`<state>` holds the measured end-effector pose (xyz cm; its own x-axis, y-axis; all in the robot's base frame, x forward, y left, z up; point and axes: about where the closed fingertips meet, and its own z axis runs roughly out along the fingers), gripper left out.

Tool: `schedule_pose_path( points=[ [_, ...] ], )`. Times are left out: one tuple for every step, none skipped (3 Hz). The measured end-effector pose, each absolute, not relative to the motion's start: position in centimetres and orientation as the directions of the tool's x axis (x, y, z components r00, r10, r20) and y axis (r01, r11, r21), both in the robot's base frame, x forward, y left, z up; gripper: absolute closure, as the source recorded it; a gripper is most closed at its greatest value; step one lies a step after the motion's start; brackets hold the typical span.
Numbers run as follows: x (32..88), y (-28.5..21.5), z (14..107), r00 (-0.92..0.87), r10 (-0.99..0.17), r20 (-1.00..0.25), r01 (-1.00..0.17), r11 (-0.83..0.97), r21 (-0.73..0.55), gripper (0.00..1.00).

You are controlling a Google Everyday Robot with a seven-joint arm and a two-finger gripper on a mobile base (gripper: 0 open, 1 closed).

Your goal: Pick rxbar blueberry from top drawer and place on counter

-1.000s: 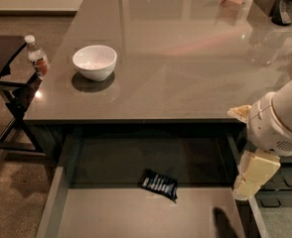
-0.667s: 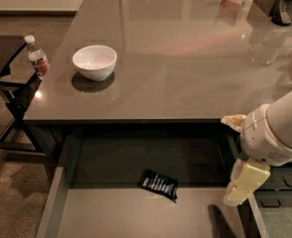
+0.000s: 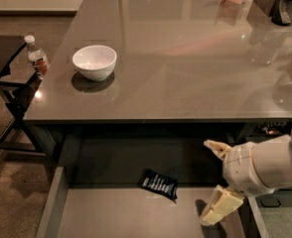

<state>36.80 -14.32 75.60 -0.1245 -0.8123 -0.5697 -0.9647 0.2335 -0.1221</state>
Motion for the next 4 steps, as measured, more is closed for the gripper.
schedule_pose_path(
  points=[
    [35.9, -12.4, 71.7, -0.128, -0.787, -0.604, -0.971, 0.222, -0.084, 0.0],
    [35.9, -12.3, 71.6, -0.13, -0.791, -0.598, -0.971, 0.225, -0.086, 0.0],
    [36.8, -11.4, 69.3, -0.169, -0.76, -0.627, -0.966, 0.255, -0.048, 0.0],
    [37.5, -10.1, 65.8, -0.238, -0.723, -0.648, -0.953, 0.302, 0.013, 0.0]
  ],
)
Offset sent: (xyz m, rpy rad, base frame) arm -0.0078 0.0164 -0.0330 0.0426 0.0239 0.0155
